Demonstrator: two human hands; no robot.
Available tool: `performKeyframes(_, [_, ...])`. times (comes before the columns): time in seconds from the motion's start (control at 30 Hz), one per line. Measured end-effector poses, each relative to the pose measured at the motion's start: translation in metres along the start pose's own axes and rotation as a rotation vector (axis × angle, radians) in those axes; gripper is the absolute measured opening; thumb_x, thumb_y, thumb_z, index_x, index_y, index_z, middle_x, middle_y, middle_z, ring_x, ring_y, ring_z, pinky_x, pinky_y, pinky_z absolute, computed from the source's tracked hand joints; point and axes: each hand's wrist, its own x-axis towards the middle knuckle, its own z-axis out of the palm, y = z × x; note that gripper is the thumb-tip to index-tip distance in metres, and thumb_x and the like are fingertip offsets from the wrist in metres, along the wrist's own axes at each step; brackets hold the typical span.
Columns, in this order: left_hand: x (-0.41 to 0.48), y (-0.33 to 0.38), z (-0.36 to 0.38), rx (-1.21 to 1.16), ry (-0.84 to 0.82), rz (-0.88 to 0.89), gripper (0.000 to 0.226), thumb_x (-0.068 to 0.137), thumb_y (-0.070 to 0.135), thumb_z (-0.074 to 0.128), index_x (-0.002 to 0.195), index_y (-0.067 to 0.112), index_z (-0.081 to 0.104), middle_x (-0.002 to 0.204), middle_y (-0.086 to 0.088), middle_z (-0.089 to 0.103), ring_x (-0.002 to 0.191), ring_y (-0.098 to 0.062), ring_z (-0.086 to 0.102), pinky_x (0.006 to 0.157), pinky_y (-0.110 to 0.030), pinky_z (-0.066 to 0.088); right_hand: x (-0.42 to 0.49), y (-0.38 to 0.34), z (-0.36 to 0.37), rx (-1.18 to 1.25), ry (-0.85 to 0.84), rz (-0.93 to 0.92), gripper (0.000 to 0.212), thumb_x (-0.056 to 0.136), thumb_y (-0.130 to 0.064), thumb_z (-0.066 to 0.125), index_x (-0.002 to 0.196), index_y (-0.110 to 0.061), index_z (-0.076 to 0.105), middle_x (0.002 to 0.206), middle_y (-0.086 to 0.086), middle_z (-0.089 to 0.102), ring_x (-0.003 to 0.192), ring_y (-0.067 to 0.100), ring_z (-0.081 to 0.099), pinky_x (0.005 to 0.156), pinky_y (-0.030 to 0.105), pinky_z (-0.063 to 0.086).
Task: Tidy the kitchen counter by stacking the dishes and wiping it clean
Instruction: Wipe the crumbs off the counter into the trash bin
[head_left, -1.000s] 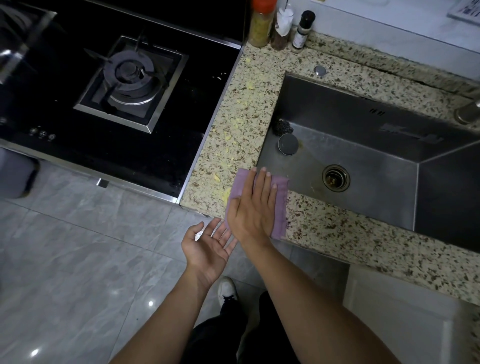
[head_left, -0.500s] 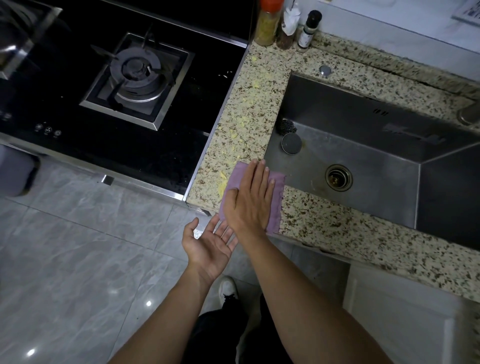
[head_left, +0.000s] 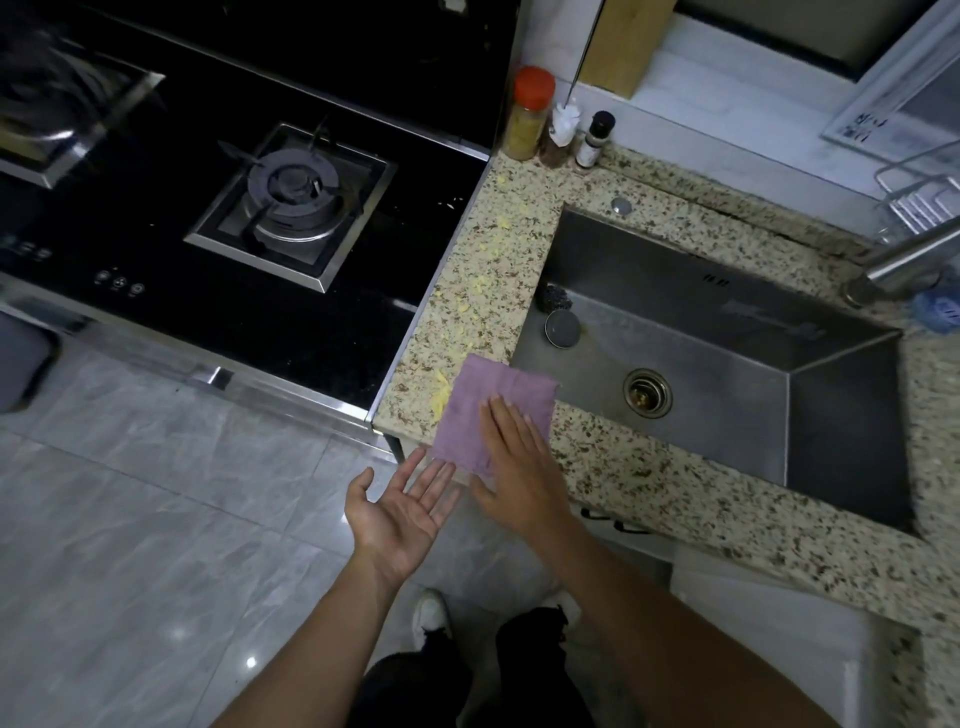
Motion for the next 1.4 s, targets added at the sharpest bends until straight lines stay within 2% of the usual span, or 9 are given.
performKeyframes(0.33, [-0.017,0.009,-0.019,-0.014,0.027,0.032,0.066,0.095,0.051,0.038,0.140,0.008,0.059,0.134,-0.024,0.065,0.130,-0.040,0.059,0.119,-0.058,0.034,-0.010,0.012,-0.007,0.072,0.013,-0.004,0.068,0.102,-0.045,0.034,0.163,-0.021,0.018,0.171,0.003,0.018,0.158,0.023,0.013,0.128,0.044,0.017])
performKeyframes(0.53, [-0.022,0.015,-0.022,-0.049,0.037,0.058,0.063,0.096,0.046,0.036,0.140,0.006,0.059,0.133,-0.025,0.066,0.130,-0.040,0.059,0.120,-0.057,0.034,0.001,0.010,-0.025,0.436,0.004,0.124,0.046,0.105,-0.037,0.043,0.150,-0.028,0.049,0.161,-0.003,0.039,0.149,0.017,0.033,0.121,0.041,0.030])
performKeyframes(0.6, [-0.025,0.017,-0.024,-0.040,0.037,0.066,0.063,0.097,0.045,0.036,0.140,0.007,0.059,0.133,-0.025,0.066,0.130,-0.040,0.059,0.119,-0.057,0.035,0.008,0.007,-0.048,0.580,-0.025,0.219,0.036,0.107,-0.029,0.047,0.140,-0.025,0.061,0.147,-0.001,0.055,0.132,0.014,0.050,0.112,0.036,0.040])
performKeyframes(0.7, [-0.033,0.020,-0.028,-0.014,0.053,0.073,0.061,0.097,0.044,0.037,0.141,0.007,0.058,0.132,-0.024,0.066,0.128,-0.040,0.061,0.119,-0.056,0.037,0.019,0.005,-0.085,0.794,-0.007,0.389,0.028,0.107,-0.033,0.045,0.111,-0.031,0.073,0.094,0.002,0.070,0.069,0.015,0.058,0.065,0.031,0.047])
performKeyframes(0.8, [-0.041,0.021,-0.029,0.017,0.057,0.077,0.060,0.096,0.042,0.039,0.142,0.008,0.058,0.134,-0.022,0.066,0.126,-0.038,0.064,0.116,-0.056,0.040,0.031,0.017,-0.108,0.966,-0.038,0.518,0.026,0.106,-0.037,0.045,0.108,-0.028,0.069,0.088,0.008,0.066,0.061,0.019,0.052,0.053,0.031,0.042])
performKeyframes(0.93, [-0.052,0.021,-0.021,0.092,-0.005,0.067,0.056,0.098,0.039,0.042,0.142,0.009,0.058,0.138,-0.020,0.064,0.132,-0.036,0.059,0.121,-0.055,0.033,0.047,0.036,-0.129,1.130,-0.048,0.590,0.030,0.105,-0.037,0.045,0.109,-0.017,0.066,0.094,0.014,0.065,0.072,0.022,0.058,0.055,0.030,0.046])
performKeyframes(1.07, [-0.061,0.020,-0.004,0.232,-0.075,-0.003,0.056,0.098,0.036,0.040,0.143,0.008,0.058,0.142,-0.018,0.062,0.137,-0.033,0.055,0.125,-0.055,0.026,0.058,0.055,-0.145,1.356,-0.093,0.630,0.028,0.103,-0.037,0.048,0.097,-0.017,0.067,0.097,0.015,0.069,0.094,0.034,0.064,0.081,0.047,0.050])
performKeyframes(1.2, [-0.063,0.019,0.021,0.321,-0.121,-0.001,0.056,0.097,0.032,0.038,0.142,0.006,0.058,0.143,-0.018,0.061,0.137,-0.032,0.055,0.125,-0.055,0.026,0.071,0.077,-0.160,1.471,-0.126,0.613,0.028,0.104,-0.036,0.048,0.110,-0.016,0.067,0.116,0.019,0.071,0.113,0.040,0.065,0.105,0.062,0.046])
performKeyframes(1.4, [-0.056,0.005,0.084,0.358,-0.196,0.052,0.056,0.095,0.028,0.039,0.142,0.002,0.057,0.143,-0.021,0.060,0.136,-0.033,0.056,0.123,-0.054,0.031,0.088,0.107,-0.181,1.529,-0.242,0.548,0.050,0.094,-0.050,0.055,0.135,-0.020,0.057,0.127,0.020,0.068,0.122,0.046,0.061,0.109,0.067,0.037])
